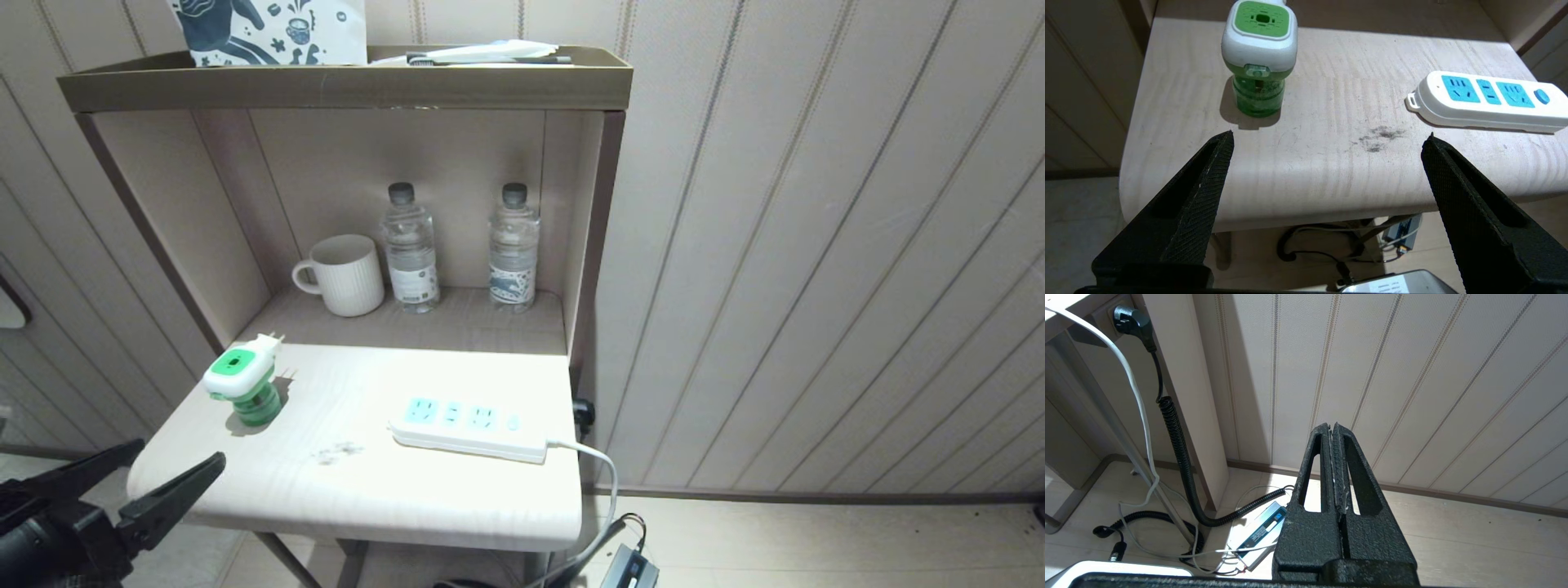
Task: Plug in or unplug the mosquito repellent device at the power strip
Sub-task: Pick up the mosquito repellent liquid
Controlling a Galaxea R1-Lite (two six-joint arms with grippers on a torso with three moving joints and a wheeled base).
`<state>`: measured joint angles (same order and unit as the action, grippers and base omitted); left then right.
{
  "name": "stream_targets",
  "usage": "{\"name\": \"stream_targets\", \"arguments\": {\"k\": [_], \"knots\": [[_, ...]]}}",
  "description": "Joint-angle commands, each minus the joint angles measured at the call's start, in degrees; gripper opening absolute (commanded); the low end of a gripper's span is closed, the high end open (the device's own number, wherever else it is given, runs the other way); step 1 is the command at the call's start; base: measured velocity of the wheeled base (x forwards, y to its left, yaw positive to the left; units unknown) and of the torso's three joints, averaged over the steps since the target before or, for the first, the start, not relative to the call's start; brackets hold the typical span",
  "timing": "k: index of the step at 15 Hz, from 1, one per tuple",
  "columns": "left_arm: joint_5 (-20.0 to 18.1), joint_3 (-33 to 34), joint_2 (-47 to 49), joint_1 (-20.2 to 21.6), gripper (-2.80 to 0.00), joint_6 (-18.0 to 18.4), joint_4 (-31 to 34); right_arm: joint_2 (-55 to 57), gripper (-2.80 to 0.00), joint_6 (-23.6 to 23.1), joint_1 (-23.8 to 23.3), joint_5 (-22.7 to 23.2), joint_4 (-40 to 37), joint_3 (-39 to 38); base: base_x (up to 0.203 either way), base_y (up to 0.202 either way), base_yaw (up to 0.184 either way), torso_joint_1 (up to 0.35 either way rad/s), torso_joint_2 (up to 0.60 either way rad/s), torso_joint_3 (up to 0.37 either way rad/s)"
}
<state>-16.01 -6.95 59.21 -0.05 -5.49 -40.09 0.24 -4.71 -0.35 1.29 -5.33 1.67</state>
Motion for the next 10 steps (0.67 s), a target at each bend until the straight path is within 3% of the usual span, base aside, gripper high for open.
{"name": "stream_targets", "arguments": {"k": [1,6,10], "knots": [[-0.1,-2.0,6.6,0.3,0.00,-0.2,-1.1,0.0,-2.80,0.0,0.0,0.0,0.0,0.0,0.000,0.000,0.000,0.000,0.00,0.000],[-0.1,-5.5,15.8,2.8,0.00,0.0,-6.0,0.0,-2.80,0.0,0.0,0.0,0.0,0.0,0.000,0.000,0.000,0.000,0.00,0.000],[-0.2,-8.2,21.1,2.4,0.00,0.3,-8.2,0.0,-2.80,0.0,0.0,0.0,0.1,0.0,0.000,0.000,0.000,0.000,0.00,0.000]]}}
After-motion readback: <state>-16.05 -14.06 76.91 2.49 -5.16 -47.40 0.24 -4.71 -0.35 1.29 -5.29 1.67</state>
